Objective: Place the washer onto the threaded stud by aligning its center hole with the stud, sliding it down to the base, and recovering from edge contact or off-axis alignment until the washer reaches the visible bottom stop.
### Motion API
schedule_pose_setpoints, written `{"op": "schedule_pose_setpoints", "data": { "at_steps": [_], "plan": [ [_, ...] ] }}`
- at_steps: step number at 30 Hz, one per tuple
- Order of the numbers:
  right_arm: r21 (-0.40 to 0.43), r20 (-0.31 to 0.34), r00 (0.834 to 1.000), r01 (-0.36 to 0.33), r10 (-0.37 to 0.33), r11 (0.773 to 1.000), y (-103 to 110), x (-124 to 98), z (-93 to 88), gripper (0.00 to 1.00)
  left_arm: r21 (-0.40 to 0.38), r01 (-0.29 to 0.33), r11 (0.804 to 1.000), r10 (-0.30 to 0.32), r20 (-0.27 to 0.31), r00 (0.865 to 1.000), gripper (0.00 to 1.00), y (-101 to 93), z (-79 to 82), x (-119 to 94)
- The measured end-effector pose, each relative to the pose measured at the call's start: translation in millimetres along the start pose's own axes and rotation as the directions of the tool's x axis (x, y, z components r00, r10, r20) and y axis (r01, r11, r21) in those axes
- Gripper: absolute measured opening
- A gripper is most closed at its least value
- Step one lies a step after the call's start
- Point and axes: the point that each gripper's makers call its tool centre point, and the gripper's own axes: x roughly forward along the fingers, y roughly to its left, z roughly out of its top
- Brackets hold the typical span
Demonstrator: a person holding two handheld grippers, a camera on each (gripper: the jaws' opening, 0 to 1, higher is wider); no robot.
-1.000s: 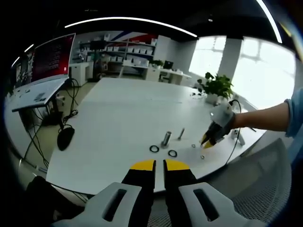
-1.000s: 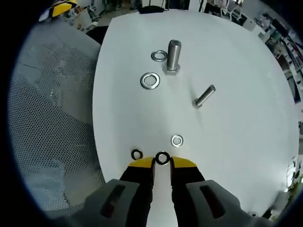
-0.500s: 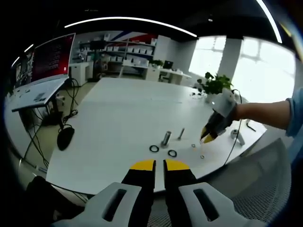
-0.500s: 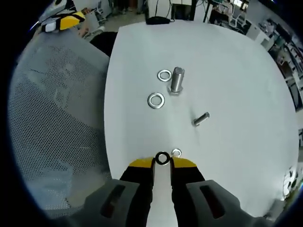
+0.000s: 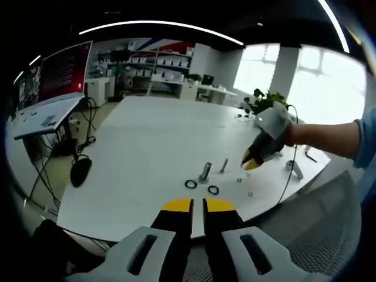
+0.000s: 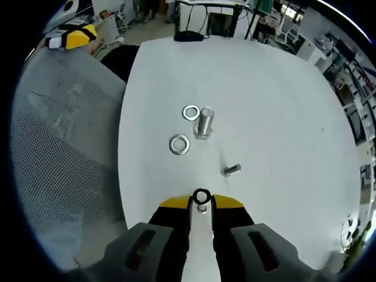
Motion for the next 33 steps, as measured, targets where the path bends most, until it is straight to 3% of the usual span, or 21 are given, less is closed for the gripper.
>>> {"op": "schedule_pose_setpoints", "data": {
  "at_steps": [11,20,26,33],
  "plan": [
    [0.002,0.024,0.996,0.081,-0.081,0.997,-21,3,4.8,0.14,0.0,0.0,1.0,0.0,-0.002,1.0,0.04,-0.2,-0.3,0],
    [0.016,0.09,0.983,0.157,-0.158,0.987,-37,5,17.0,0.14,0.001,0.0,1.0,0.0,-0.003,1.0,0.04,0.1,-0.4,0],
    [0.019,0.117,0.979,0.168,-0.169,0.986,-43,9,23.4,0.14,0.001,-0.001,1.0,0.001,-0.004,1.0,0.04,0.1,-0.6,0],
    [0.007,0.087,0.983,0.159,-0.159,0.987,-45,16,20.2,0.14,0.002,-0.001,1.0,0.001,-0.007,1.0,0.04,-0.1,-0.9,0]
  ]
}}
